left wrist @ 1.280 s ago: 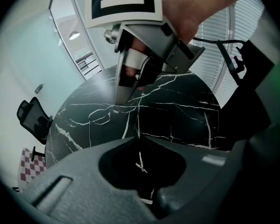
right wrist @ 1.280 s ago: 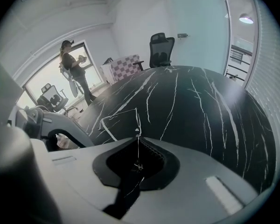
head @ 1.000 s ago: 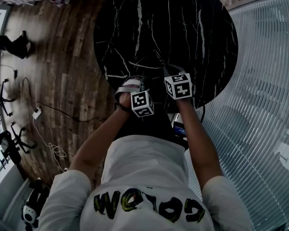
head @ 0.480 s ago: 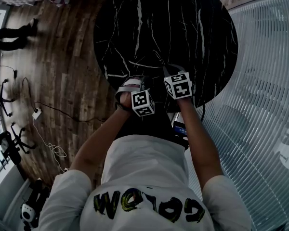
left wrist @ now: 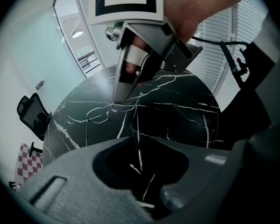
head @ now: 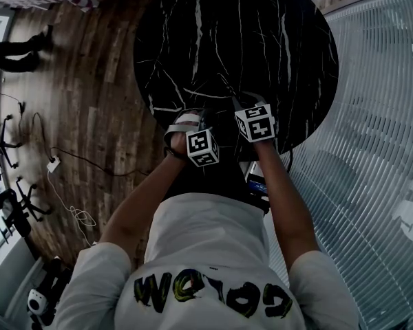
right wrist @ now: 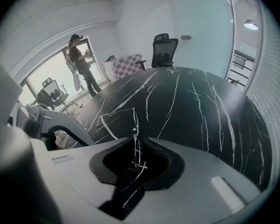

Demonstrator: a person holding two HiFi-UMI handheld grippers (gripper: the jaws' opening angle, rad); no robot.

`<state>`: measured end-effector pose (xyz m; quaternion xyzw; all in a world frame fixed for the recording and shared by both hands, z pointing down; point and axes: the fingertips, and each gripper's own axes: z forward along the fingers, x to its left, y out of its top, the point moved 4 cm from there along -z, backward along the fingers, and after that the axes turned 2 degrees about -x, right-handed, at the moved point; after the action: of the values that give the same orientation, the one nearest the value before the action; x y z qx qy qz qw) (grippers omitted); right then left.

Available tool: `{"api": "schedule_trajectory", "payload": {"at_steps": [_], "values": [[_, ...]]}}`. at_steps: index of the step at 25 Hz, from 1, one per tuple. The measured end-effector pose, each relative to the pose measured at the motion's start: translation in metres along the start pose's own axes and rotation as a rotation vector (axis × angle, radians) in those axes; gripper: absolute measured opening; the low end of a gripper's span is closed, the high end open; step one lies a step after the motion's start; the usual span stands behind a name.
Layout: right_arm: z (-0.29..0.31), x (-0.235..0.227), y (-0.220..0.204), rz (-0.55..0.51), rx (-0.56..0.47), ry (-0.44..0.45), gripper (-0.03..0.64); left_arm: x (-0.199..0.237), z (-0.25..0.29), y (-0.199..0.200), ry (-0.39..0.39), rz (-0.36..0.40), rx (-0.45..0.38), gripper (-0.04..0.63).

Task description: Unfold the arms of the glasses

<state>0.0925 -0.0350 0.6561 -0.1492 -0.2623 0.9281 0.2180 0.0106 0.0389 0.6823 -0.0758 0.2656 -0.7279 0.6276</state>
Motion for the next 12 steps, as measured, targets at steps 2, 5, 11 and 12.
{"api": "schedule_trajectory", "payload": {"at_steps": [2,5,11,12], "values": [[-0.001,-0.001,0.001,0.0,-0.004,0.001,0.071,0.002,-0.002,0.001,0.006,0.003,-0.004,0.075],[-0.005,0.0,0.004,-0.001,-0.01,0.004,0.077,0.003,-0.005,0.002,0.009,0.006,-0.018,0.092],[-0.018,-0.003,0.013,-0.006,-0.042,0.0,0.084,0.013,-0.019,0.01,0.042,0.007,-0.053,0.109],[-0.022,-0.003,0.015,-0.007,-0.049,-0.001,0.084,0.014,-0.023,0.012,0.049,0.0,-0.061,0.109]]}}
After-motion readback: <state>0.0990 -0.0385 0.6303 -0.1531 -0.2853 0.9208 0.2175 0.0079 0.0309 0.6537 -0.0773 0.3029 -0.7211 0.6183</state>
